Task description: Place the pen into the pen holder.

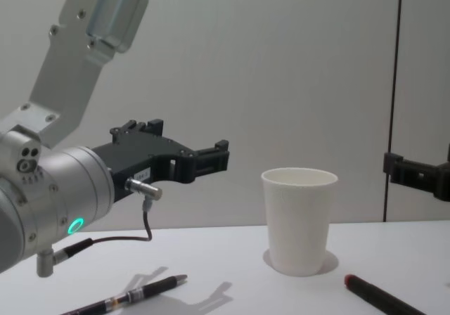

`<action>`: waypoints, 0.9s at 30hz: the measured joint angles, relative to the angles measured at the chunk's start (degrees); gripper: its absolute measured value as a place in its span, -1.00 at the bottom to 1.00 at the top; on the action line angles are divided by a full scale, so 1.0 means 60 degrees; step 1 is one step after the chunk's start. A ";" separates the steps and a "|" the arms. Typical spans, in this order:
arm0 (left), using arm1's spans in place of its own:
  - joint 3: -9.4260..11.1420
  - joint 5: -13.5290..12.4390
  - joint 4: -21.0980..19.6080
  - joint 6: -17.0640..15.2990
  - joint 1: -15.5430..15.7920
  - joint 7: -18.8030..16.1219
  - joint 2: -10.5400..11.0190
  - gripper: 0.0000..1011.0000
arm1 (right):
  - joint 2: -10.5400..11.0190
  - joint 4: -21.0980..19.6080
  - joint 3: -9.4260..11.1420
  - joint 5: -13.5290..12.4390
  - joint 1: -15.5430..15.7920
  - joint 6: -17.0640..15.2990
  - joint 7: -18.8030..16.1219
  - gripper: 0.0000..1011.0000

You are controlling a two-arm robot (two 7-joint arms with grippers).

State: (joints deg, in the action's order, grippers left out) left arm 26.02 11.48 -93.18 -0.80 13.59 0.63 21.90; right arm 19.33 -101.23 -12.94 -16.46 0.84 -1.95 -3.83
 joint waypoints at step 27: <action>0.0000 0.0000 0.0000 0.0000 0.0000 -0.0001 0.0000 0.98 | 0.0000 0.0000 0.0000 0.0000 0.0000 0.0000 0.0000 0.98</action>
State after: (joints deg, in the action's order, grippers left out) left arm 26.02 11.48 -93.18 -0.80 13.59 0.62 21.90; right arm 19.33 -101.23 -12.94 -16.46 0.84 -1.95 -3.83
